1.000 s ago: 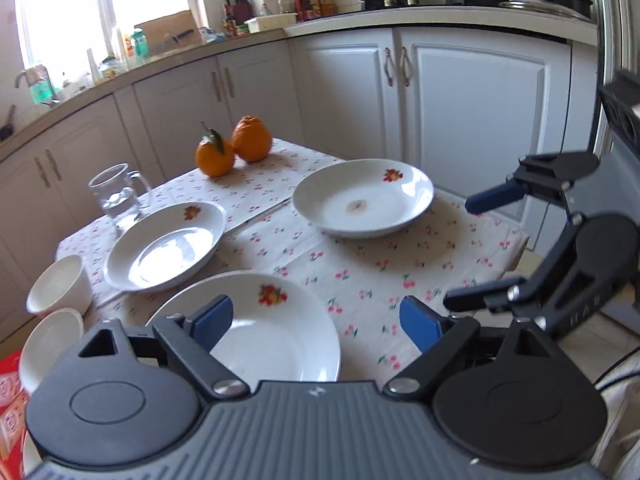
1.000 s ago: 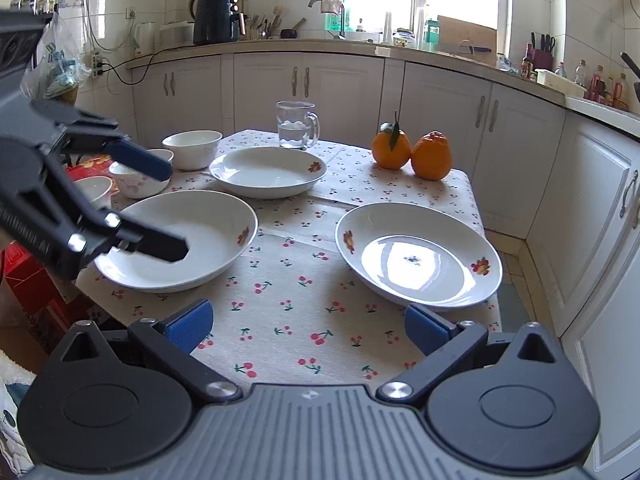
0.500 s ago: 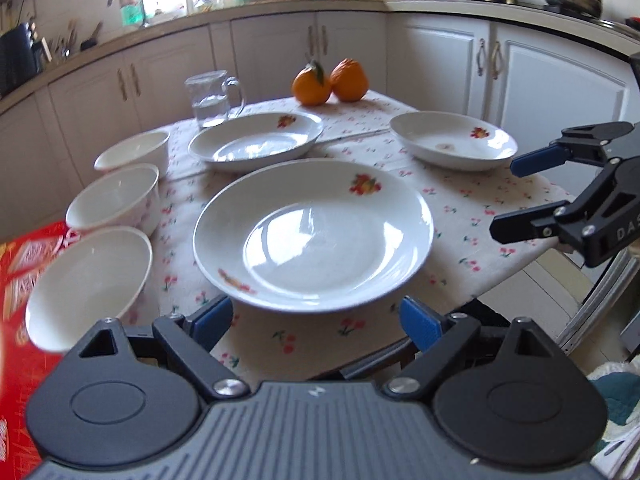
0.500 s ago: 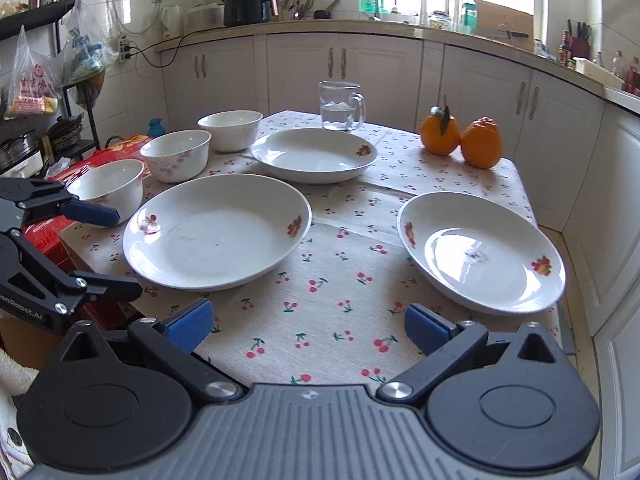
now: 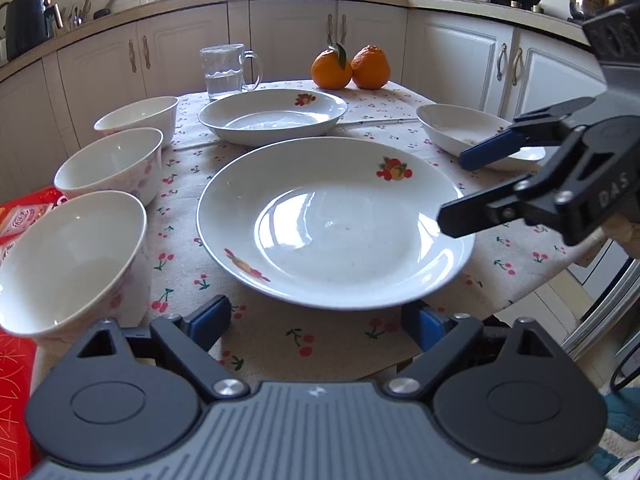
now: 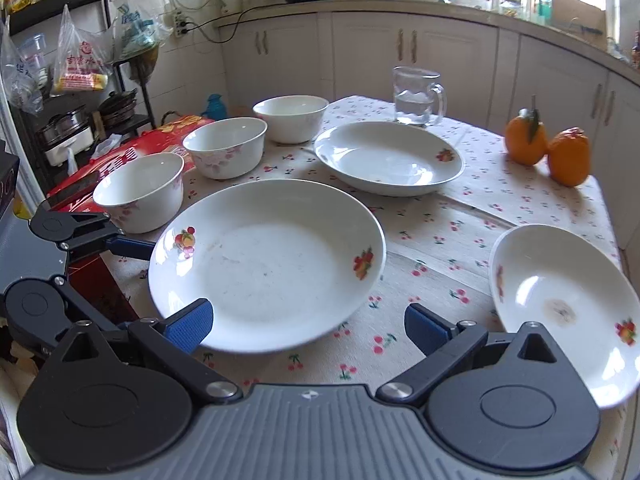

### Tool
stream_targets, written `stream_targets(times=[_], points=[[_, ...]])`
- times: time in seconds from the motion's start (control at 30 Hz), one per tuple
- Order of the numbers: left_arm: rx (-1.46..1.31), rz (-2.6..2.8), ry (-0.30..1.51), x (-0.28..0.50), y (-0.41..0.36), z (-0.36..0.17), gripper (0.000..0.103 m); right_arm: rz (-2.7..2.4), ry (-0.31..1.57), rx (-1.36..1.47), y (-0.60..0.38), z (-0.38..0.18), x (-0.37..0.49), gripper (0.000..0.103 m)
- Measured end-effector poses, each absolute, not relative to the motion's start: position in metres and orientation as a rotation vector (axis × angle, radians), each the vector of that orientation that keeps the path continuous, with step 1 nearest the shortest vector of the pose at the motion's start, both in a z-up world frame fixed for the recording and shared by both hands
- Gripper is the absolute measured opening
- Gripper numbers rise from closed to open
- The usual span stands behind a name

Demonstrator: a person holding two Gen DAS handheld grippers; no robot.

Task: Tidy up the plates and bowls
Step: 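Move the right gripper to the large fruit-decal plate and grasp its rim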

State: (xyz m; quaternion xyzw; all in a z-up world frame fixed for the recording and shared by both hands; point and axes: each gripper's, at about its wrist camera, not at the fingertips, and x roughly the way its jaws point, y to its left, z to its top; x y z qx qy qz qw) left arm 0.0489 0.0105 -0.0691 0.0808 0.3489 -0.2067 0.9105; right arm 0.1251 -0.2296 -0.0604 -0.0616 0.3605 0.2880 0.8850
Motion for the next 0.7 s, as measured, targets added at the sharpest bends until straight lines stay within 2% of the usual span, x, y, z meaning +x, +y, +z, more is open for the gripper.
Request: stream_targets(times=[0.2,0.7], points=[[0.164,-0.426,0.725,0.053,0.011,-0.071,0.103,0.668,0.841,-0.093,-0.223,-0.075,0.154,0.103],[0.163,-0.412,0.742,0.057,0.007,-0.07,0.103,0.73,0.923,-0.179,-0.21,-0.083,0.175,0.103]])
